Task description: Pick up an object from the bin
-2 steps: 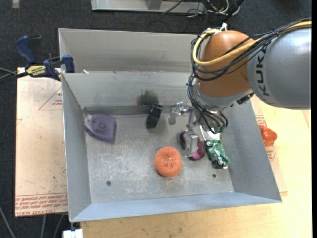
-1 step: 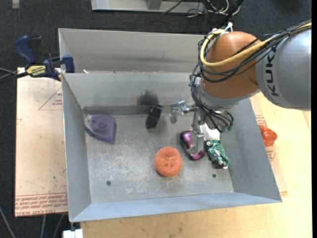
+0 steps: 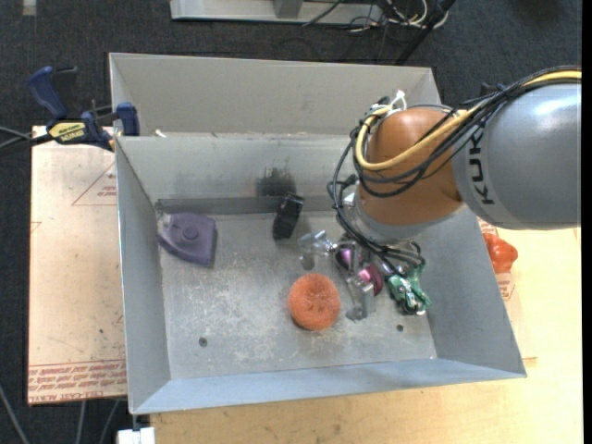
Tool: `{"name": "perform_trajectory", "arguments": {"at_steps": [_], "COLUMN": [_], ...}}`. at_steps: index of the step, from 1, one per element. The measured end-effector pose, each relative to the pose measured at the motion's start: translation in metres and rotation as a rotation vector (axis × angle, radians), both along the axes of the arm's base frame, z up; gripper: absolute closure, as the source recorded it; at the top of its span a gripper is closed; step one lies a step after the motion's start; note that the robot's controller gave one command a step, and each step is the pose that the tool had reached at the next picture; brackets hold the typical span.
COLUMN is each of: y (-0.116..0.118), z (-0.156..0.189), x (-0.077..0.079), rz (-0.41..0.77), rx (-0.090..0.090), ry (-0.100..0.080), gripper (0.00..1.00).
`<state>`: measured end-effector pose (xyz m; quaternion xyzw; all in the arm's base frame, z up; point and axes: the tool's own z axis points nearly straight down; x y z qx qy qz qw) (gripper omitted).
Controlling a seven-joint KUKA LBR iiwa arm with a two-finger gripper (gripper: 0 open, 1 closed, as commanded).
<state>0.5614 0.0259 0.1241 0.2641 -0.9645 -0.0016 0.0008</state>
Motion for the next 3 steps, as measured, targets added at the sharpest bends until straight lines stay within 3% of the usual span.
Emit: {"name": "perform_trajectory", "arguments": {"at_steps": [1,2,3], "y": [0.017,0.021,-0.03], "z": [-0.041,-0.049,-0.011], "x": [-0.033,-0.04,-0.029], "rz": [0.199,0.206,0.544], "rx": [0.0,0.0,-0.001], "ry": [-0.024,-0.026,-0.026], "gripper": [0.0,0.0,1.0]}}
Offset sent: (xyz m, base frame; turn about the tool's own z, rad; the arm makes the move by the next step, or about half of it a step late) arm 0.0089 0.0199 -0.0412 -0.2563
